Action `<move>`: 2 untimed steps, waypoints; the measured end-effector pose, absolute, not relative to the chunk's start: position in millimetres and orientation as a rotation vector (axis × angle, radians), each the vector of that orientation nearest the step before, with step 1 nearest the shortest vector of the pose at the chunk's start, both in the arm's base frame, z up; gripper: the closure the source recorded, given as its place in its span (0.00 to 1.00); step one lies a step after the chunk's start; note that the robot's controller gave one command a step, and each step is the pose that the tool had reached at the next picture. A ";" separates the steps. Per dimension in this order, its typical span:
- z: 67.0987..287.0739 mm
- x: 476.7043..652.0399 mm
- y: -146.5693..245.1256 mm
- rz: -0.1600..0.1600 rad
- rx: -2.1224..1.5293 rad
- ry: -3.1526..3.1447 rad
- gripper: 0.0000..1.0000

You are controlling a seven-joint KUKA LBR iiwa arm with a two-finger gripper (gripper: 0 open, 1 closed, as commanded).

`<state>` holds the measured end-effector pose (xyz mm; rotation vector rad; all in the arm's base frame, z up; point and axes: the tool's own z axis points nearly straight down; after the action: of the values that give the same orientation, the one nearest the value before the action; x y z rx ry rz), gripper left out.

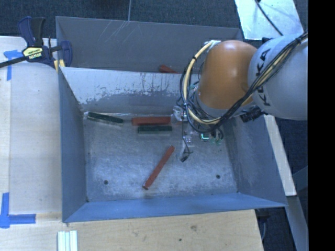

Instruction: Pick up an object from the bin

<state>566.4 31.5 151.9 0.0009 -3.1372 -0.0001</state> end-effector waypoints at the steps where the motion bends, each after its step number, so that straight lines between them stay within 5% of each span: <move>1: 69.1 523.2 107.3 -0.003 0.712 -3.058 0.00; 2: 100.7 505.4 88.7 0.001 0.956 -2.991 0.00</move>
Offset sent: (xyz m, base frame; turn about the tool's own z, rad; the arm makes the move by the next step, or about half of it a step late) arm -0.0424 0.0744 -0.0819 -0.4551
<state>505.4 88.7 100.7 0.9561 -2.9908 0.0006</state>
